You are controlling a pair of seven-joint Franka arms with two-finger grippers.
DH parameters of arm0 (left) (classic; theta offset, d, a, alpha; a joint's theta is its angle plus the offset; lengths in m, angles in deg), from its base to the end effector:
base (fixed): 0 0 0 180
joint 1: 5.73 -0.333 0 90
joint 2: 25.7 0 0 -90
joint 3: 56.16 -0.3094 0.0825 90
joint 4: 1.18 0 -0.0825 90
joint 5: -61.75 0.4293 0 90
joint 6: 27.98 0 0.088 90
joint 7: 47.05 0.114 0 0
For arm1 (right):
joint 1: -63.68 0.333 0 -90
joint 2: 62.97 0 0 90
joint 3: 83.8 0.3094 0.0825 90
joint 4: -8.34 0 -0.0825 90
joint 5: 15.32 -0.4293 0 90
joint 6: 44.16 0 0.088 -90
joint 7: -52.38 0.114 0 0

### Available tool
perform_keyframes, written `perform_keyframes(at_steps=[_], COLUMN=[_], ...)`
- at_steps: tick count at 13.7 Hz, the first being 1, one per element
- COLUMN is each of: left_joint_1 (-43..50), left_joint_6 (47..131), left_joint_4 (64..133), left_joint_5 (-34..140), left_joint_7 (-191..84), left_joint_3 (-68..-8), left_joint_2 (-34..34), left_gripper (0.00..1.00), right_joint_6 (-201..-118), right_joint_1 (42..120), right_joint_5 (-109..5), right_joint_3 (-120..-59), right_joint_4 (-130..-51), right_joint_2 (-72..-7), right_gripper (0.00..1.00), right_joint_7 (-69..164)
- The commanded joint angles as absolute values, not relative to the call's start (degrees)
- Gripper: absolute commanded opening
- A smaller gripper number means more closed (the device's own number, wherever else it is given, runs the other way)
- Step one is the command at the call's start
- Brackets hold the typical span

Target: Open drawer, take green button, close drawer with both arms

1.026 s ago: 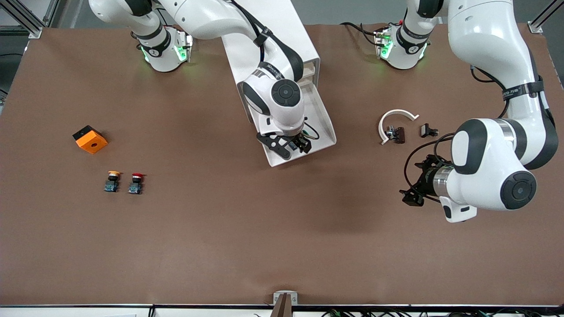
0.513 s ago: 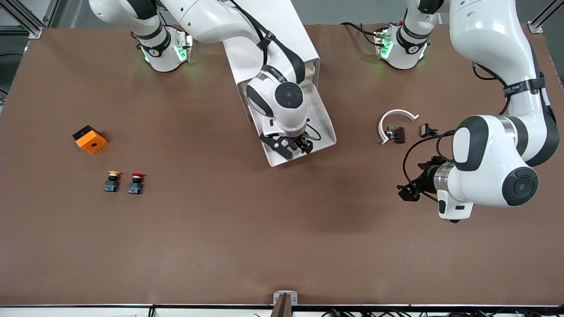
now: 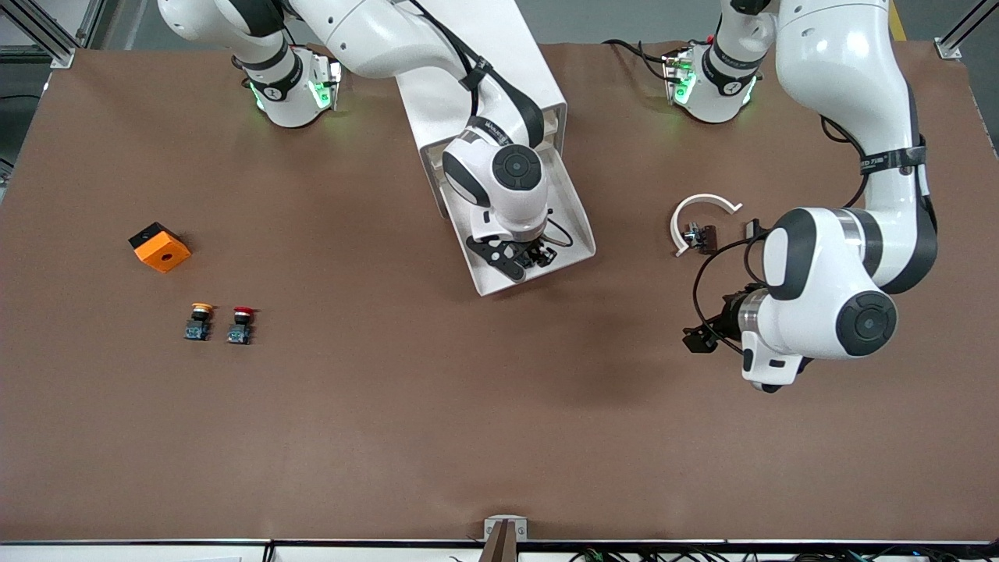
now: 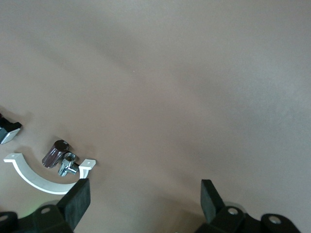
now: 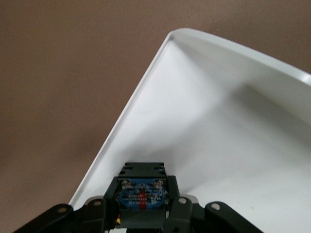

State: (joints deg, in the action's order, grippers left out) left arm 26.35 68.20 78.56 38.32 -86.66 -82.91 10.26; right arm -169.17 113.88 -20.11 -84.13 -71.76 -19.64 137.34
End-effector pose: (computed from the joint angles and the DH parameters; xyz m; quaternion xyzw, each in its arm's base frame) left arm 0.7032 -0.1627 0.3212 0.9359 0.3196 -0.1478 0.0042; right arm 0.4912 0.5894 0.2224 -0.9458 0.3228 0.0248 0.0253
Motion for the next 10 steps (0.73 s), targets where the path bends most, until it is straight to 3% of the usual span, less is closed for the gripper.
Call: perform_keyframes(at_steps=[1,5,10], left_joint_1=[29.42,31.88,35.66], left_joint_6=[74.91,80.99,88.2], left_joint_4=[86.86,92.15,97.52], left_joint_5=[39.78,39.78,39.78], left_joint_7=[-85.55,-85.55,-85.81], left_joint_3=[-82.88,-82.88,-82.88], left_joint_2=[5.86,4.8,4.53], left_gripper=[1.0,1.0,1.0], right_joint_6=[-168.88,-165.2,-150.37], right_joint_1=[114.57,113.34,106.15], right_joint_5=[-21.12,-21.82,-21.64], right_joint_3=[-84.68,-84.51,-85.03], right_joint_4=[-70.06,-68.74,-69.01], right_joint_2=[-19.11,-21.48,-32.19], right_gripper=[0.12,0.12,0.15], right_joint_7=[137.81,137.2,122.57])
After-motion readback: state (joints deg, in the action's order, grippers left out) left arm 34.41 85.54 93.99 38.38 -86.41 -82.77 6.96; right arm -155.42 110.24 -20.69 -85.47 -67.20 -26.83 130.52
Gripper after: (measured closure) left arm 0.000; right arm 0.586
